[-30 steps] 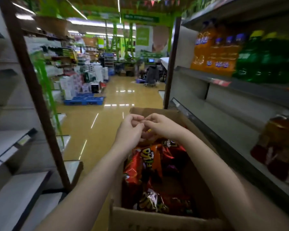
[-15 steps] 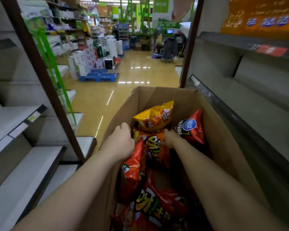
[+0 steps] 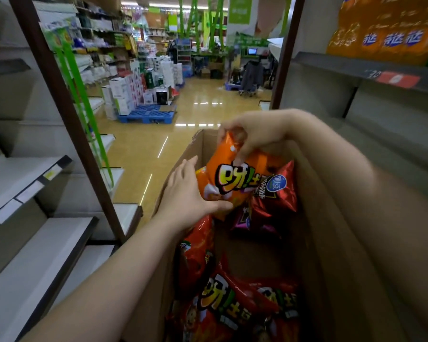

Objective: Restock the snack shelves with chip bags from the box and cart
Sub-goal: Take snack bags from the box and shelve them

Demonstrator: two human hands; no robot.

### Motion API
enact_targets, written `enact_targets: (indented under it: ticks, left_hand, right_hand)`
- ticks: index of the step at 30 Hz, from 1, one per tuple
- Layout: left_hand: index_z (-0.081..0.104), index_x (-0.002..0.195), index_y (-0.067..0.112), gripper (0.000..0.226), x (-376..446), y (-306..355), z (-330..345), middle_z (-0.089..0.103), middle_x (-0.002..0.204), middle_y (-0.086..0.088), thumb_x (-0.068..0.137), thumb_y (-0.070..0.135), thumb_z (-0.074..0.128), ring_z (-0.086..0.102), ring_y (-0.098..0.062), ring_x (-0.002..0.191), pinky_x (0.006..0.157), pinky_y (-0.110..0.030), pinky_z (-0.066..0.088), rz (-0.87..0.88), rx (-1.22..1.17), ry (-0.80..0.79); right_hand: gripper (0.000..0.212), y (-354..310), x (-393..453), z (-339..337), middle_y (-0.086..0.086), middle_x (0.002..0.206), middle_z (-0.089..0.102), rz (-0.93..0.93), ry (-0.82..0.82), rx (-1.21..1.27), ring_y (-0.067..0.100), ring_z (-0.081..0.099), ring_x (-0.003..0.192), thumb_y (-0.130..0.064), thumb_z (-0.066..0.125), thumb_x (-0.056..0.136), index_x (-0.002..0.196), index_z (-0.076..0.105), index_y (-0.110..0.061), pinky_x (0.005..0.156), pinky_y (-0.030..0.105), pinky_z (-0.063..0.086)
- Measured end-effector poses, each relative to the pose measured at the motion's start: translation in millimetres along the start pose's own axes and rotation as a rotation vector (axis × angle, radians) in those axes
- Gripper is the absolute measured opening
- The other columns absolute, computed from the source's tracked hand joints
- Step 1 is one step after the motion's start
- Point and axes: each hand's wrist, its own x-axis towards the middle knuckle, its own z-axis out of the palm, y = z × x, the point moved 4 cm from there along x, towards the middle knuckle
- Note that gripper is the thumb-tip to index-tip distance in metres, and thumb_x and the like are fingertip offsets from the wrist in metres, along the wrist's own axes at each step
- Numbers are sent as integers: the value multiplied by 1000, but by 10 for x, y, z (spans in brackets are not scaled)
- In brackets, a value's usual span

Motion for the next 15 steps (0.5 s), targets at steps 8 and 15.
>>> enact_targets:
  ticks: [8, 15]
  left_hand:
    - [33, 137, 19, 92, -56, -68, -147, 51, 133, -2, 67, 64, 73, 55, -24, 116, 82, -36, 45, -210, -45, 292]
    - [35, 134, 15, 88, -24, -147, -205, 52, 131, -5, 71, 66, 68, 56, -29, 115, 73, -33, 36, -337, -79, 479]
  right_hand:
    - [18, 262, 89, -212, -1, 114, 66, -125, 600, 355, 7, 65, 94, -23, 56, 97, 116, 56, -24, 75, 19, 55]
    - [30, 1239, 777, 1363, 16, 122, 65, 400, -105, -169, 26, 66, 101, -12, 52, 98, 123, 61, 0, 75, 29, 50]
